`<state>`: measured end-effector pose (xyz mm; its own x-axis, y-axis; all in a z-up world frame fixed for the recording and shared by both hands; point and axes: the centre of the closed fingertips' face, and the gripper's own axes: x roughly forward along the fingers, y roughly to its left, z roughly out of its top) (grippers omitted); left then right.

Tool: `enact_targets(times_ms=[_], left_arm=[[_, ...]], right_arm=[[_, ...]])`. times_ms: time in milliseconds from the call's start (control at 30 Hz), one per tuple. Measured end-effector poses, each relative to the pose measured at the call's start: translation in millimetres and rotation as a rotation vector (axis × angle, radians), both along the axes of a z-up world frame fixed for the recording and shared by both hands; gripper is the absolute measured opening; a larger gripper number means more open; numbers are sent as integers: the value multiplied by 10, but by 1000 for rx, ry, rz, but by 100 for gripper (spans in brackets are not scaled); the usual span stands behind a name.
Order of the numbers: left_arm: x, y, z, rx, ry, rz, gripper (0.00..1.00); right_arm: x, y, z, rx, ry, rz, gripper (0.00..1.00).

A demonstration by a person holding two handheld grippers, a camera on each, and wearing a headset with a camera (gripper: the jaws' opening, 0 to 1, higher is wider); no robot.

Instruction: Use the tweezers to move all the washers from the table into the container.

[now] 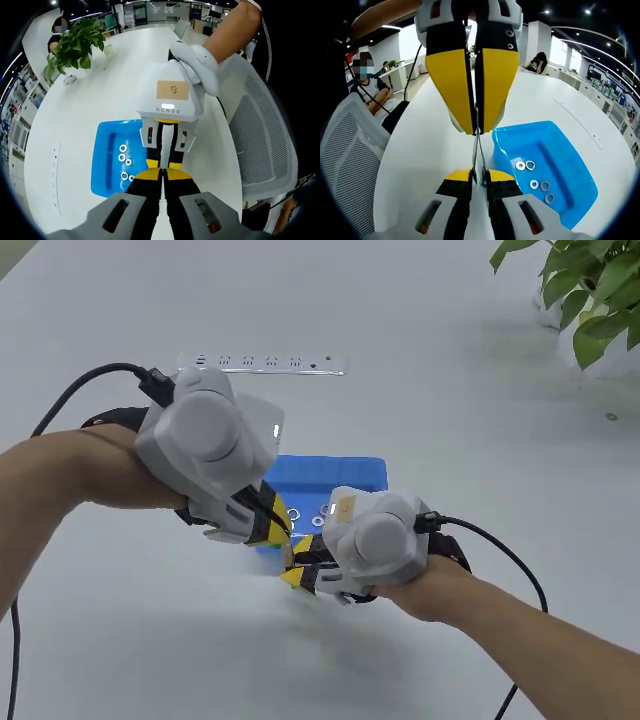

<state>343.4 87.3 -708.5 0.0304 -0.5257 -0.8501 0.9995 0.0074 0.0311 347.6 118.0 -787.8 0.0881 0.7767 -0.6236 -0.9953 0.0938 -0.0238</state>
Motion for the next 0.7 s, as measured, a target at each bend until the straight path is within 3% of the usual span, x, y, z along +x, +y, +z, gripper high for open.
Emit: enact_targets(times_ms=[700], left_arm=[[20,12,-5,-3,4,6,5]], right_arm=[[28,20,16,5,-5,2,12]])
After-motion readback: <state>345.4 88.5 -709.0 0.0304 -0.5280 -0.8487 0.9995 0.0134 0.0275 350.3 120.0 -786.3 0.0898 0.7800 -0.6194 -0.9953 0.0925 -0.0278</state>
